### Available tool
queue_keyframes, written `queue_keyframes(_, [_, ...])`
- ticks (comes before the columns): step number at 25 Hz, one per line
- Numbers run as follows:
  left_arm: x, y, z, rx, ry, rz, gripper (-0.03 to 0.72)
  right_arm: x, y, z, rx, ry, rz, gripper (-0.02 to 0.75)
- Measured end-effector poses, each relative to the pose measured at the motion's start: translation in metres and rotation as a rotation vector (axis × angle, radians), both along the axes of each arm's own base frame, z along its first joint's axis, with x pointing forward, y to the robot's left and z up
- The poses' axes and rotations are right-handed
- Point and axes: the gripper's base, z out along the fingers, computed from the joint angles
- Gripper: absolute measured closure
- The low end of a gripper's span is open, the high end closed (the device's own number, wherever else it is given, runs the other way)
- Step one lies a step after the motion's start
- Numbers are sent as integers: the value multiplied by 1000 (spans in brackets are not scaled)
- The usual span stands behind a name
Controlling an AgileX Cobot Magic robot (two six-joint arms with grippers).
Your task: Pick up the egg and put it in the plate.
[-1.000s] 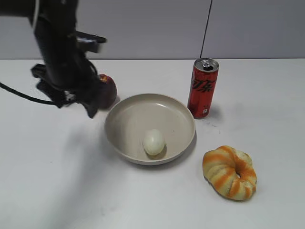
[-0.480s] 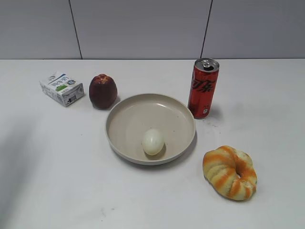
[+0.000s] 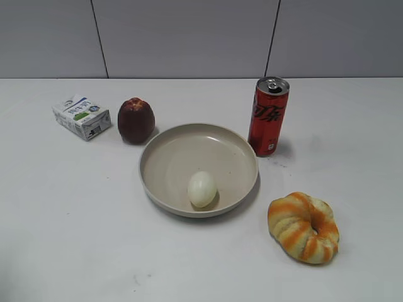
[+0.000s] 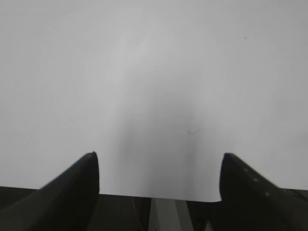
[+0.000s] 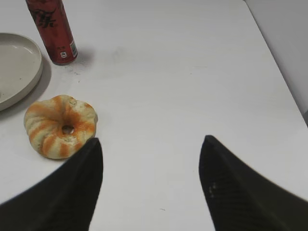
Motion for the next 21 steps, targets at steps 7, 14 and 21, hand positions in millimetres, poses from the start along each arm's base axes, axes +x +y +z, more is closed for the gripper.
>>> queue_keyframes(7, [-63, 5, -4, -18, -280, 7, 112, 0, 0, 0, 0, 0, 0, 259])
queue_keyframes(14, [-104, 9, 11, -33, -562, 8, 118, 0, 0, 0, 0, 0, 0, 259])
queue_keyframes(21, [-135, 13, 15, -23, -762, 13, 120, 0, 0, 0, 0, 0, 0, 259])
